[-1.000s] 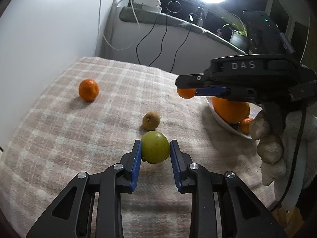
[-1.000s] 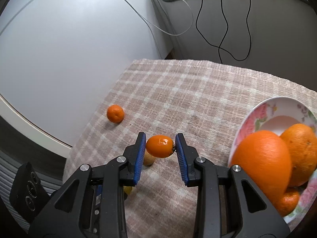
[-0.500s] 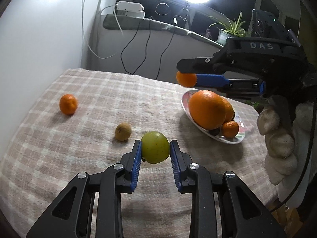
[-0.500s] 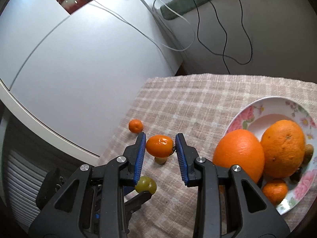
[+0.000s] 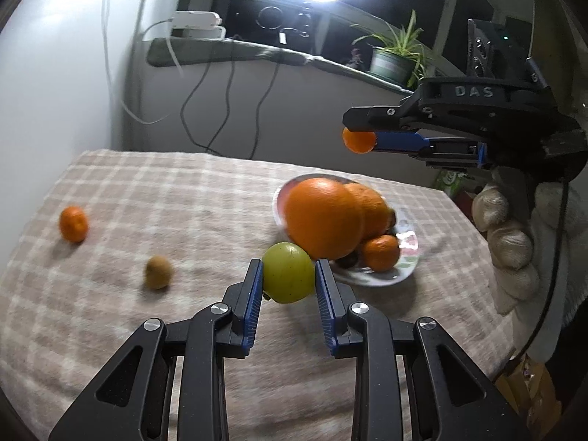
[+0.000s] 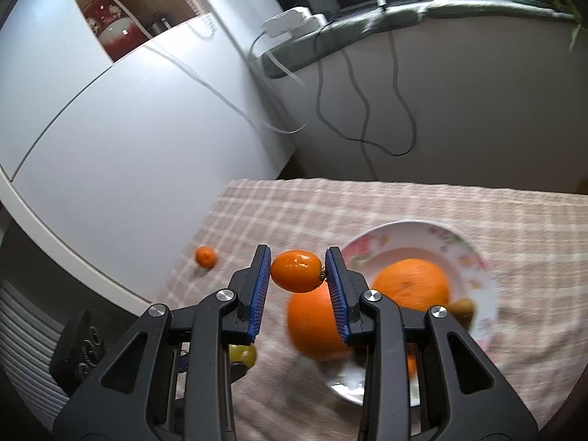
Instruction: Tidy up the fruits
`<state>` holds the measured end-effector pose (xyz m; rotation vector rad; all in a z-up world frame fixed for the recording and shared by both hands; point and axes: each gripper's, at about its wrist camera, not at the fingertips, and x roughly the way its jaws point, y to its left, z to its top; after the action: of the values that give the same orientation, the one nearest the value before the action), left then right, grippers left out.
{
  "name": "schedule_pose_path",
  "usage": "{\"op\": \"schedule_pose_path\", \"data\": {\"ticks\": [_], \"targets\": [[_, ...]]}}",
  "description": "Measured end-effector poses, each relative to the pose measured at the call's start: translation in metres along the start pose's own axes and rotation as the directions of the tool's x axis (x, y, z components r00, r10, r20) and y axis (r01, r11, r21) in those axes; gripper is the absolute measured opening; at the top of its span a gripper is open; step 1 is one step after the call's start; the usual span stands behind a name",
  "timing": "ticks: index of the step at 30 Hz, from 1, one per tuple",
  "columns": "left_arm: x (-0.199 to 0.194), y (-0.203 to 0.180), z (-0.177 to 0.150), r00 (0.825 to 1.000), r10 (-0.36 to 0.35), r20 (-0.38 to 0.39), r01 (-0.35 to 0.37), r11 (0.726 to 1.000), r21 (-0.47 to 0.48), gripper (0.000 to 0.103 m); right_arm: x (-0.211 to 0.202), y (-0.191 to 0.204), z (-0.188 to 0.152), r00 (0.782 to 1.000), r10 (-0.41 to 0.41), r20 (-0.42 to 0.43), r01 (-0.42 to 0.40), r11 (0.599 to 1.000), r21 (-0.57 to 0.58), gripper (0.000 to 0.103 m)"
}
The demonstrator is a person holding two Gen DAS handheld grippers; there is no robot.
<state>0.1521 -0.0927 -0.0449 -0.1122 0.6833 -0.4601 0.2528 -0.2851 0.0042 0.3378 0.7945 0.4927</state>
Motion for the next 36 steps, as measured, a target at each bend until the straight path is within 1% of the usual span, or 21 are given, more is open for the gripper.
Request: {"op": "schedule_pose_path", "data": {"ticks": [6,12,19,22,27,31,36], "targets": [[0.009,-0.022,0.012,1.0,-0.021,0.001,0.021,0.999,0.043,0.027,-0.007,-0.031,0.004,0.998,-0.068,0.013,0.068,0.998,0.006,0.032],[0.018,-0.033,0.037,0.999,-0.04,0.01,0.039,0.997,0.066,0.027,-0.007,-0.058,0.005,0.995,-0.095,0.012,0.094,0.995,0.039,0.032],[0.039,-0.034,0.068,0.998,-0.066,-0.003,0.066,0.996,0.061,0.027,-0.003,-0.085,0.008,0.992,-0.123,0.003,0.122,0.99,0.068,0.032],[0.05,-0.034,0.079,0.997,-0.076,-0.017,0.077,0.995,0.062,0.027,0.001,-0.094,0.008,0.992,-0.127,-0.005,0.127,0.989,0.078,0.032],[0.074,-0.027,0.09,0.993,-0.101,-0.06,0.103,0.994,0.026,0.027,0.008,-0.104,0.007,0.992,-0.126,-0.025,0.128,0.989,0.08,0.032],[0.089,-0.021,0.096,0.991,-0.101,-0.082,0.102,0.995,0.002,0.027,0.013,-0.11,0.006,0.992,-0.125,-0.034,0.127,0.988,0.086,0.032],[0.102,-0.023,0.102,0.99,-0.102,-0.102,0.103,0.995,0.005,0.027,0.018,-0.115,0.007,0.992,-0.12,-0.045,0.124,0.988,0.092,0.032]]}}
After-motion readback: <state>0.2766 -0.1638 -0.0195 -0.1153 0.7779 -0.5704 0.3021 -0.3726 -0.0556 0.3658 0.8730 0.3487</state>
